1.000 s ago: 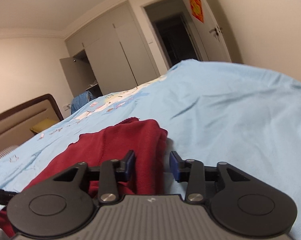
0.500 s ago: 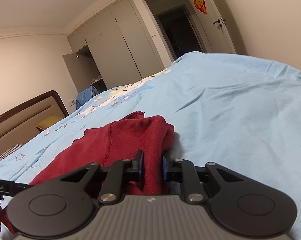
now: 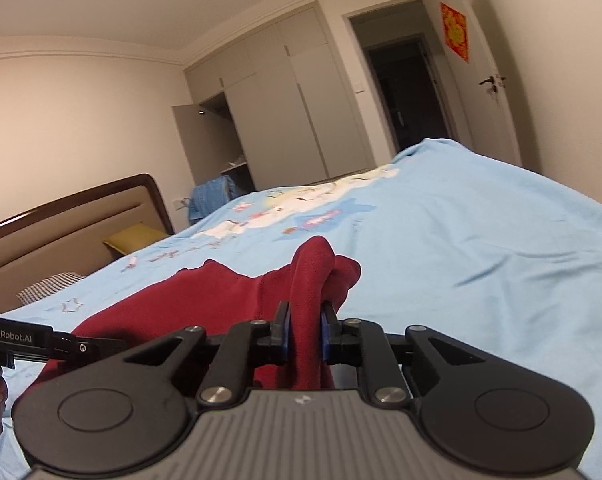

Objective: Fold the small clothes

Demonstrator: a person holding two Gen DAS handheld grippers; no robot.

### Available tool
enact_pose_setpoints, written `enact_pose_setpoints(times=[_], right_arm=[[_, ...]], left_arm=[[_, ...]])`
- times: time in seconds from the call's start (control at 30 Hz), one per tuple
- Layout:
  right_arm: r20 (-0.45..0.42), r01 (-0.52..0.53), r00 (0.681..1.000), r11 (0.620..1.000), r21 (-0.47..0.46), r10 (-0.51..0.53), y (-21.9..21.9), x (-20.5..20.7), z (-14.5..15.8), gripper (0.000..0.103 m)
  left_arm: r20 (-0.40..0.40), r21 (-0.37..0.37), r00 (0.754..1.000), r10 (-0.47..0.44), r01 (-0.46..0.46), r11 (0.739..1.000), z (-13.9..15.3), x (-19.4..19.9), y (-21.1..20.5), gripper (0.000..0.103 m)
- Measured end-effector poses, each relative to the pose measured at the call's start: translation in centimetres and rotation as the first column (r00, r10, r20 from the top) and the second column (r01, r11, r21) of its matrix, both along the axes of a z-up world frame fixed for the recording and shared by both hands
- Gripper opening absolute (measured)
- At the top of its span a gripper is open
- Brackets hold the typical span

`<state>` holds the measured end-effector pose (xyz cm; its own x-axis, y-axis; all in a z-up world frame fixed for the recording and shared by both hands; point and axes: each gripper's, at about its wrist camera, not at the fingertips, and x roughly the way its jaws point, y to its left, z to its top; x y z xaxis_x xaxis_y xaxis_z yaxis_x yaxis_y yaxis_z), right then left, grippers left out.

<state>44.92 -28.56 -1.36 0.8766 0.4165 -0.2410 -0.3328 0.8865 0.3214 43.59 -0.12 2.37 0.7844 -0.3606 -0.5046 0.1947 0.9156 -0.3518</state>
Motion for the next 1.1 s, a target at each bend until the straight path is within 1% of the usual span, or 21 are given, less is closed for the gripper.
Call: enact_pose_setpoints(times=[0.1,0.23,0.3,0.4,0.47,0.5,0.6,0.63,0.67,0.7,0.73,0.77,0.8,0.83,0.87,0.9,0.97,1.0,1.07,1.1], right_arm=[[-0.015,-0.042,0.999,0.998,0.035,0.043,2.6,1.0,0.3,0.016],[-0.046,-0.089,0.995,0.996,0.024,0.090,5.9,2.1,-0.3,0.016],[-0.075,-0.103,0.992,0.995,0.002,0.103,7.3,2.8,-1.1,0.016],[-0.137,-0.092,0.987,0.995,-0.040,0.086,8.8,3.7,-3.0,0.016],[-0.154,-0.063,0.987,0.994,-0.085,0.049,9.3,3.8,-4.2,0.018],[-0.158,-0.060,0.986,0.994,-0.092,0.045,9.3,3.8,-4.5,0.019],[-0.163,-0.052,0.986,0.992,-0.111,0.033,9.3,3.5,-4.9,0.028],[-0.165,-0.051,0.986,0.992,-0.118,0.031,9.4,3.4,-5.0,0.034],[-0.166,-0.048,0.986,0.991,-0.121,0.027,9.3,3.2,-5.0,0.037],[-0.164,-0.045,0.986,0.992,-0.120,0.025,9.3,3.0,-5.0,0.039],[-0.163,-0.042,0.986,0.992,-0.120,0.022,9.2,2.8,-5.0,0.043],[-0.161,-0.038,0.987,0.992,-0.123,0.017,9.1,2.7,-4.9,0.047],[-0.158,-0.033,0.987,0.991,-0.127,0.013,9.1,2.5,-4.9,0.049],[-0.155,-0.030,0.988,0.991,-0.131,0.009,9.1,2.4,-4.8,0.052],[-0.149,-0.027,0.989,0.990,-0.136,0.007,9.1,2.0,-4.7,0.057],[-0.140,-0.023,0.990,0.990,-0.142,0.003,9.0,1.6,-4.5,0.060],[-0.115,-0.016,0.993,0.988,-0.157,-0.003,9.0,0.7,-4.1,0.070],[-0.102,-0.014,0.995,0.987,-0.163,-0.003,9.0,0.3,-3.8,0.072],[-0.070,-0.004,0.997,0.984,-0.177,-0.008,9.2,-0.8,-3.1,0.084],[-0.051,0.003,0.999,0.984,-0.180,-0.012,9.3,-1.4,-2.5,0.086]], left_arm=[[0.002,0.000,0.999,0.045,-0.045,0.999,0.9,-0.8,2.8,0.031],[-0.016,0.009,0.995,0.101,-0.101,0.995,0.6,-1.8,6.0,0.031],[-0.041,0.015,0.991,0.124,-0.123,0.992,-0.4,-2.0,7.0,0.031],[-0.085,0.047,0.985,0.152,-0.148,0.988,-3.2,-2.3,7.4,0.032],[-0.085,0.073,0.981,0.174,-0.168,0.983,-4.9,-2.5,7.3,0.035],[-0.077,0.072,0.980,0.182,-0.177,0.982,-5.4,-2.7,7.4,0.037],[-0.066,0.066,0.978,0.197,-0.193,0.979,-6.0,-2.9,7.6,0.043],[-0.064,0.068,0.978,0.199,-0.195,0.978,-6.1,-2.9,7.6,0.044],[-0.062,0.069,0.978,0.200,-0.196,0.978,-6.2,-2.9,7.6,0.045],[-0.060,0.069,0.977,0.202,-0.198,0.978,-6.2,-2.9,7.6,0.046],[-0.060,0.070,0.977,0.206,-0.202,0.977,-6.2,-2.9,7.5,0.048],[-0.061,0.074,0.976,0.210,-0.205,0.976,-6.2,-2.9,7.4,0.053],[-0.061,0.079,0.975,0.214,-0.209,0.975,-6.1,-2.9,7.4,0.059],[-0.062,0.084,0.974,0.217,-0.212,0.974,-6.0,-3.0,7.4,0.062],[-0.061,0.090,0.973,0.220,-0.214,0.973,-5.9,-3.3,7.3,0.069],[-0.060,0.095,0.973,0.222,-0.216,0.972,-5.8,-3.7,7.3,0.074],[-0.054,0.102,0.972,0.227,-0.221,0.970,-5.4,-4.3,7.3,0.080],[-0.049,0.105,0.972,0.231,-0.225,0.969,-5.2,-4.7,7.3,0.084],[-0.033,0.108,0.970,0.239,-0.235,0.966,-4.6,-5.5,7.2,0.090],[-0.023,0.108,0.969,0.245,-0.241,0.965,-4.2,-6.1,7.1,0.093]])
